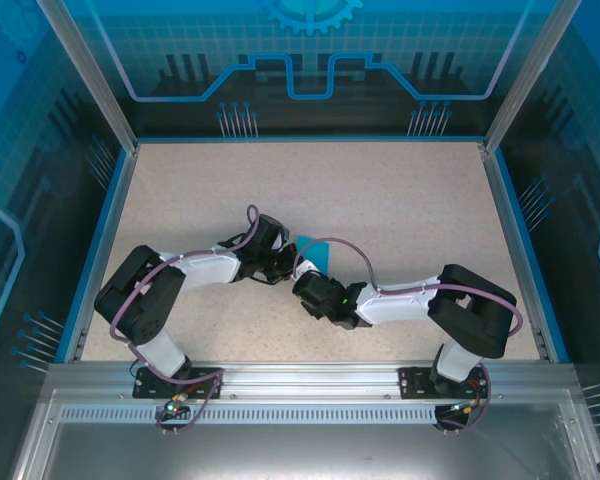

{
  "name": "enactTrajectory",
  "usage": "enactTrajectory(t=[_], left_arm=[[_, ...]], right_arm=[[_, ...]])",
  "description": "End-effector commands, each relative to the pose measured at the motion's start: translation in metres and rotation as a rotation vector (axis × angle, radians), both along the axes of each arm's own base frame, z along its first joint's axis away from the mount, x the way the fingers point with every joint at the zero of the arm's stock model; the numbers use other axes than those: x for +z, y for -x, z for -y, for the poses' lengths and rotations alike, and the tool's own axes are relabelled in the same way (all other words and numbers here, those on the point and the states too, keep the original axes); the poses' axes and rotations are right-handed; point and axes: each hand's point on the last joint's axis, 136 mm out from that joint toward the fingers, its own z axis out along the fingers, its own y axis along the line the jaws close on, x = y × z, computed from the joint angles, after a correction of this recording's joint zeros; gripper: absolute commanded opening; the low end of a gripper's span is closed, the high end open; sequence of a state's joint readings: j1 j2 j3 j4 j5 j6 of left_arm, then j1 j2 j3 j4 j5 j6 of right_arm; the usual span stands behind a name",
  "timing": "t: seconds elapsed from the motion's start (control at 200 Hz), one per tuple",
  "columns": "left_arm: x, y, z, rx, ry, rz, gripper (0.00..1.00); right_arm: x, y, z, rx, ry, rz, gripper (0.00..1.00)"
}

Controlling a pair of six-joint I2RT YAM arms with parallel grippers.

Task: Fold a paper plane with a square sheet of paper (pick it up from the middle)
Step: Fold the wing for the fifth time at the center of the table.

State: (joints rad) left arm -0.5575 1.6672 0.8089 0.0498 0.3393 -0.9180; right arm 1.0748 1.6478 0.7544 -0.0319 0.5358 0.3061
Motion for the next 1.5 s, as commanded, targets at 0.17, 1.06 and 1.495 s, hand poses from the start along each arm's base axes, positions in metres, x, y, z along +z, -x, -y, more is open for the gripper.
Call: enactTrajectory(t=[0.17, 1.06, 1.495], left_arm=[[0.008, 0.003, 0.004, -0.016, 0.017, -0.007, 0.00], [0.054, 0.006, -0.044, 0.126, -0.113, 0.147, 0.51], [0.035, -0.001, -0.015, 0.071, -0.062, 0.010, 0.69]], right_arm=[[-0.001, 0.003, -0.005, -0.017, -0.040, -0.005, 0.17], [0.008, 0.002, 0.000, 0.007, -0.531, -0.256, 0.05], [0.002, 0.001, 0.010, -0.023, -0.621, -0.294, 0.06]])
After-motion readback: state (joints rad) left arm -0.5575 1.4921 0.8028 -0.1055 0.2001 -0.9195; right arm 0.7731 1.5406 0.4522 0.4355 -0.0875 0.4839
